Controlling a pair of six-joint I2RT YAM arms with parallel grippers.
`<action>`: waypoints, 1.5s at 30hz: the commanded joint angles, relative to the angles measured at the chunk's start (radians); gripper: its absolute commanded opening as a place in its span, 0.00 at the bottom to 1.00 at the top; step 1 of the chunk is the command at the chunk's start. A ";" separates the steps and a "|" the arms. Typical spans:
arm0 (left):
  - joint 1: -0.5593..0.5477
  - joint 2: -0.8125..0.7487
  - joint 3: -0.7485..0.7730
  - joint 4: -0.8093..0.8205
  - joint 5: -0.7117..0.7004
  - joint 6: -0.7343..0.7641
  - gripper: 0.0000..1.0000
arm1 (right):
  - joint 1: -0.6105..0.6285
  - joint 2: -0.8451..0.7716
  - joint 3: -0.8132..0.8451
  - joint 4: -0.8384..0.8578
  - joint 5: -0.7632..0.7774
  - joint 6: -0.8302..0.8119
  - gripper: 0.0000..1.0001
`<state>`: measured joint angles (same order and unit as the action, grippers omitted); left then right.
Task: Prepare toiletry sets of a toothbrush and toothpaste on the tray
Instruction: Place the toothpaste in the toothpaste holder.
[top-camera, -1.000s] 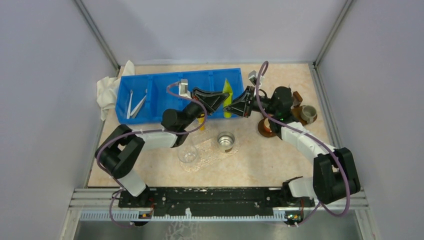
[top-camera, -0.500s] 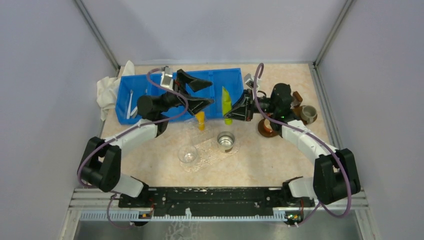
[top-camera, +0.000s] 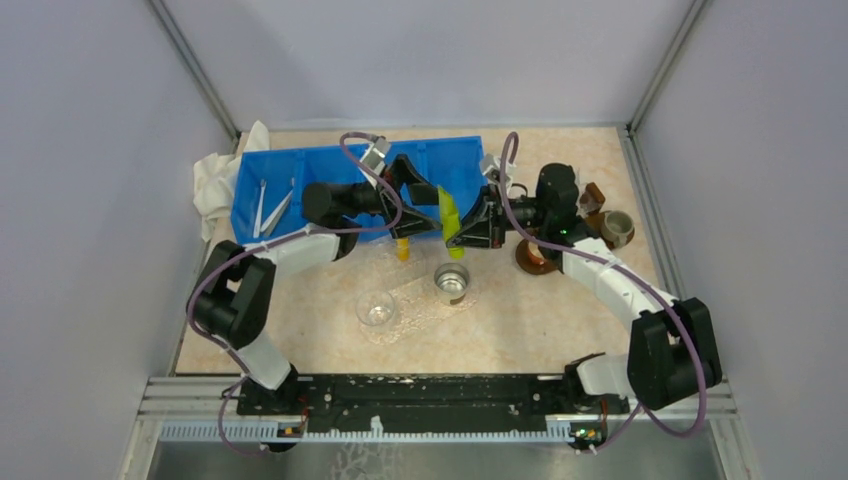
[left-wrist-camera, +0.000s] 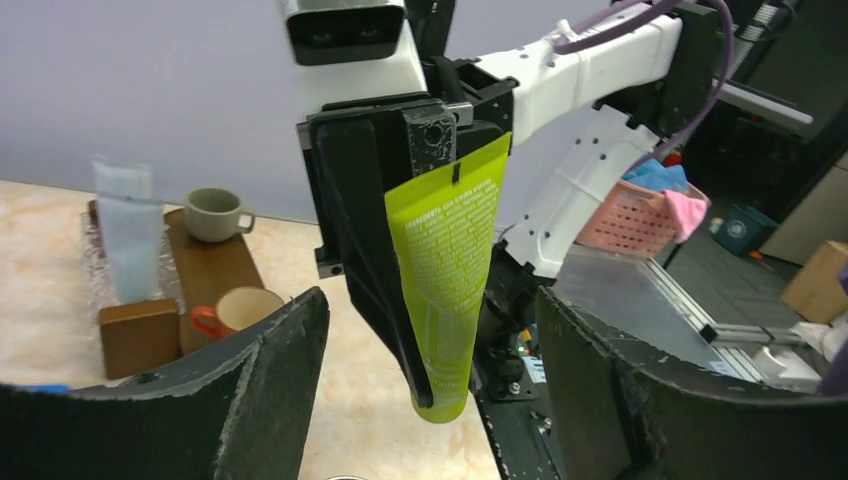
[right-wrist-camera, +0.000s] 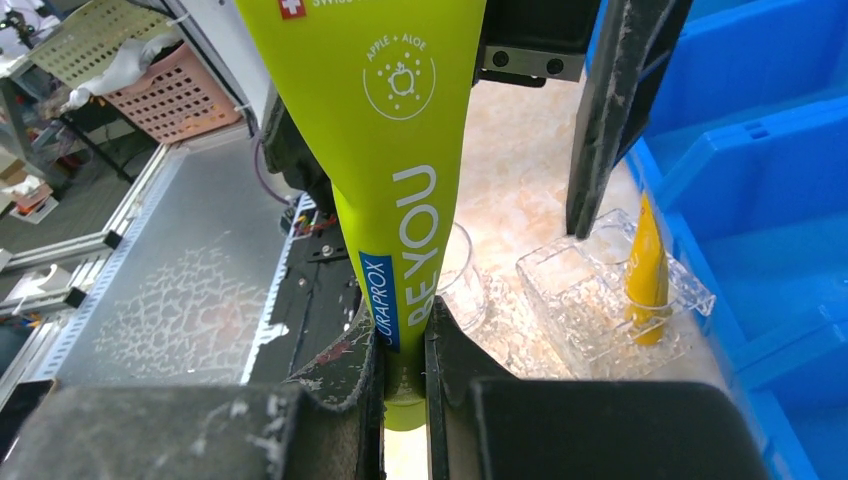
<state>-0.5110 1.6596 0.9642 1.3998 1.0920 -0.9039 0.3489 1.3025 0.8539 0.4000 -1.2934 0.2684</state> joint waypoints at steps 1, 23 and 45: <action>-0.028 0.042 0.065 0.206 0.059 -0.159 0.75 | 0.023 0.006 0.059 0.001 -0.041 -0.048 0.01; 0.081 -0.050 -0.044 0.304 0.038 -0.214 0.00 | 0.029 -0.025 0.180 -0.477 0.066 -0.409 0.75; -0.070 -0.594 -0.322 -0.903 -1.149 0.776 0.00 | -0.188 -0.131 0.158 -0.532 0.160 -0.458 0.80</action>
<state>-0.5735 1.0744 0.6552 0.4892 0.0952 -0.1829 0.1719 1.1995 1.0088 -0.1848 -1.1339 -0.1894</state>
